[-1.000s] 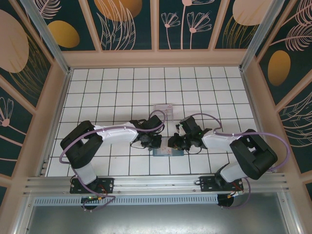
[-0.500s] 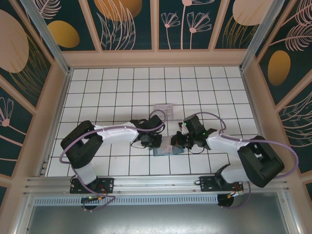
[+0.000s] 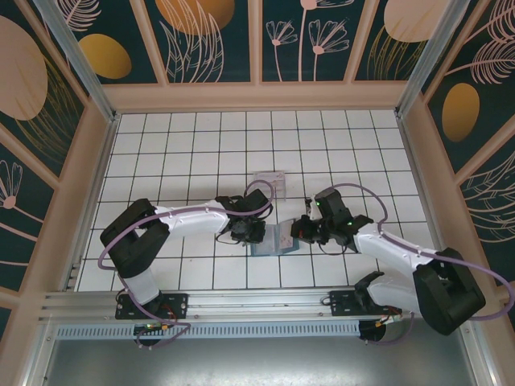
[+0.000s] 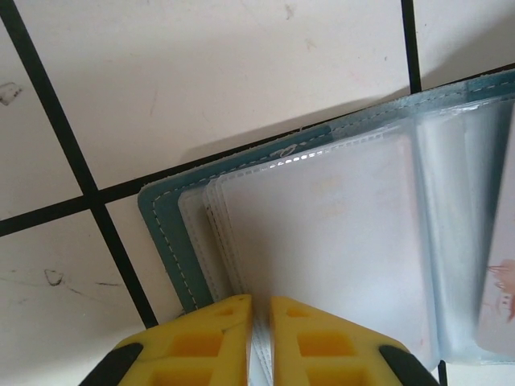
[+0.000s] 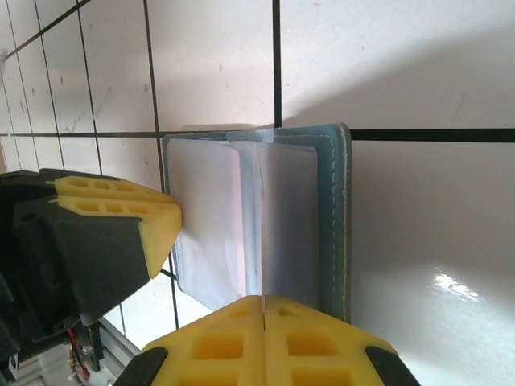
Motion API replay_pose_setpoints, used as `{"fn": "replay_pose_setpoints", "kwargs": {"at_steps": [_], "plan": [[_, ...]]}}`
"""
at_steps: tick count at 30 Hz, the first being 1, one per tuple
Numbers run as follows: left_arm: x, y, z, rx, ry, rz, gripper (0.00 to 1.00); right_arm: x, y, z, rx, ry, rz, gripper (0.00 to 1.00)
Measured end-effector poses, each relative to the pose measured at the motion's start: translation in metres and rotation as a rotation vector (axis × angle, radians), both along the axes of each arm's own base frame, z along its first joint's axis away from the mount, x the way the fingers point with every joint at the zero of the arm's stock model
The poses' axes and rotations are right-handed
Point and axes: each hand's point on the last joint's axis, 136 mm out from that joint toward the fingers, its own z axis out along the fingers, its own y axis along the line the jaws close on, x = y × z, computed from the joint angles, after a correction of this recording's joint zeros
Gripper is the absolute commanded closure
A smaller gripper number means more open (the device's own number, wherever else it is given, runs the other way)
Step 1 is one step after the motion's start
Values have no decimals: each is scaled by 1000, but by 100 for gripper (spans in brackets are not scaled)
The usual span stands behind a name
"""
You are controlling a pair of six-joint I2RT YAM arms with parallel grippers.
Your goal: Take the credit cards out of the card holder
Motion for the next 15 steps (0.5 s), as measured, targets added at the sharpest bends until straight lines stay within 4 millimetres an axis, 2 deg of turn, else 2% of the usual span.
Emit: {"fn": "replay_pose_setpoints", "kwargs": {"at_steps": [4,11,15], "plan": [[0,-1,3,-9,-1,10,83,4,0,15,-12,-66,42,95],[10,-9,40,-173,-47,57,83,22,10,54,-20,-267,165,96],[10,-3,45,-236,-49,92,83,31,13,72,-51,-395,244,97]]}}
